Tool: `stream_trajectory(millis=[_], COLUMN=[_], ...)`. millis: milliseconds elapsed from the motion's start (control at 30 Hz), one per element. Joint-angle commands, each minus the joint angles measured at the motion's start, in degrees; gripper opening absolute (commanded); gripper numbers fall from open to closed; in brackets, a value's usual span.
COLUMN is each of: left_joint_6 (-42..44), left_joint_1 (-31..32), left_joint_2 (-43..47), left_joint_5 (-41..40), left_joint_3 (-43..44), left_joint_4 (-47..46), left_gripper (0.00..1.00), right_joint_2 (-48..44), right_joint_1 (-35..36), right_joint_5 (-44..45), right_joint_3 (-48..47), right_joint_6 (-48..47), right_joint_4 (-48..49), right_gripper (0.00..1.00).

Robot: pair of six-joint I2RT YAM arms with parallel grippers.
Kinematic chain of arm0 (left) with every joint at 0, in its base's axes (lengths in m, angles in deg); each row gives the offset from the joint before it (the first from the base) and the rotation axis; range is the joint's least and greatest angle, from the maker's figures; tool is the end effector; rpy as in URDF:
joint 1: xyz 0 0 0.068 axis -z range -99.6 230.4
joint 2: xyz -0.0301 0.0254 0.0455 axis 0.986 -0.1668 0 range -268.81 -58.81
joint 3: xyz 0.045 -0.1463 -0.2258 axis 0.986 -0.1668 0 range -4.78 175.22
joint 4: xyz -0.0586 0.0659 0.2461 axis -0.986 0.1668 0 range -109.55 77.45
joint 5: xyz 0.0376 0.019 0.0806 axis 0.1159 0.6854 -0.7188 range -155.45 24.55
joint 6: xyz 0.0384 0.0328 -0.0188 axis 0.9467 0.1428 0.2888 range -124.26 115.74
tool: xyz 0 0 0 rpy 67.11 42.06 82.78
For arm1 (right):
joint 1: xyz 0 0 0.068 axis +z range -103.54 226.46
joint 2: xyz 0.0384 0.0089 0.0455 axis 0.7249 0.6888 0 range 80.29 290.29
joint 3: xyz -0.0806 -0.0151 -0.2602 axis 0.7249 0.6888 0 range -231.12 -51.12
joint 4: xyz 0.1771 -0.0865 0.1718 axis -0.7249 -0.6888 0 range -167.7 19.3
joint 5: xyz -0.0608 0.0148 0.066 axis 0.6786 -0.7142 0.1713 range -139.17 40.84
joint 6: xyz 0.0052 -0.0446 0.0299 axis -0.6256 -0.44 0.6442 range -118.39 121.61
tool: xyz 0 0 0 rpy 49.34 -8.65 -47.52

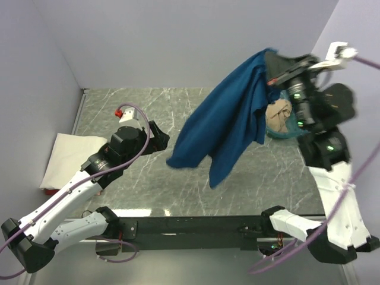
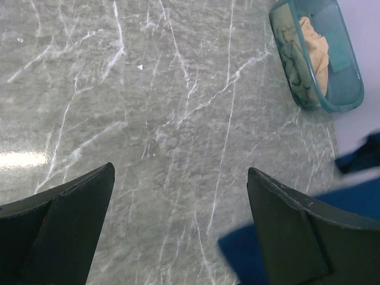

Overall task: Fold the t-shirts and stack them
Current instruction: Move the tshirt to the center of the board

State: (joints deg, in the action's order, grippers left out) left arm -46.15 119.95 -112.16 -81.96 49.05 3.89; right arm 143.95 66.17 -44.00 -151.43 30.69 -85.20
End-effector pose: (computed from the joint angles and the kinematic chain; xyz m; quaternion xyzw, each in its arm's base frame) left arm 0.1657 -0.1237 0.3453 -0.0961 0.8232 -0.2658 0.4923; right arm 0.1565 0.0527 0.5858 0.0829 0.5527 0.3195 0.7652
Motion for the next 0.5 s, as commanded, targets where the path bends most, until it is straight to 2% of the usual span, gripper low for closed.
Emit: stream_trajectory(millis=[0,33,67,133,267,367,400,467], left_joint_6=[-1.88,-2.32,-2.58,-3.46,-5.3,-6.27,-6.97,-8.99], left_joint_1=[-0.35,-0.26,-0.26,-0.26,-0.26,-0.18,-0.09,0.96], left_joint_2=[1.22,1.31,1.14,0.87,0.87,1.22,1.22,0.44], left_joint_5=[0.52,0.6,0.78,1.13,4.98,11.13,14.98,17.55], left_joint_3=[-1.35,-1.87,-2.84,-3.98,-9.68,-16.61,-18.56,-23.66], left_joint_4=[-2.08,-2.17,-2.35,-2.44,-4.36,-9.1,-13.64,-17.71], left_gripper=[0.99,0.99,0.99,0.99,0.96,0.9,0.89,0.87], right_joint_2=[2.96,3.05,4.36,6.64,11.49,7.73,6.66,4.03], right_joint_1=[0.34,0.34,0.42,0.16,-0.81,-0.72,-0.81,-0.72], right_joint_5=[-2.71,-2.19,-2.01,0.09,-0.07,0.36,0.54,0.89], right_joint_3=[13.09,16.43,22.12,26.99,33.48,43.33,45.53,51.25], right_joint_6=[3.96,5.01,5.19,4.93,4.5,4.93,5.19,5.98], right_joint_4=[4.55,5.18,5.62,4.32,-0.09,2.1,3.07,3.51], right_gripper=[0.08,0.16,0.36,0.56,0.64,0.69,0.69,0.69])
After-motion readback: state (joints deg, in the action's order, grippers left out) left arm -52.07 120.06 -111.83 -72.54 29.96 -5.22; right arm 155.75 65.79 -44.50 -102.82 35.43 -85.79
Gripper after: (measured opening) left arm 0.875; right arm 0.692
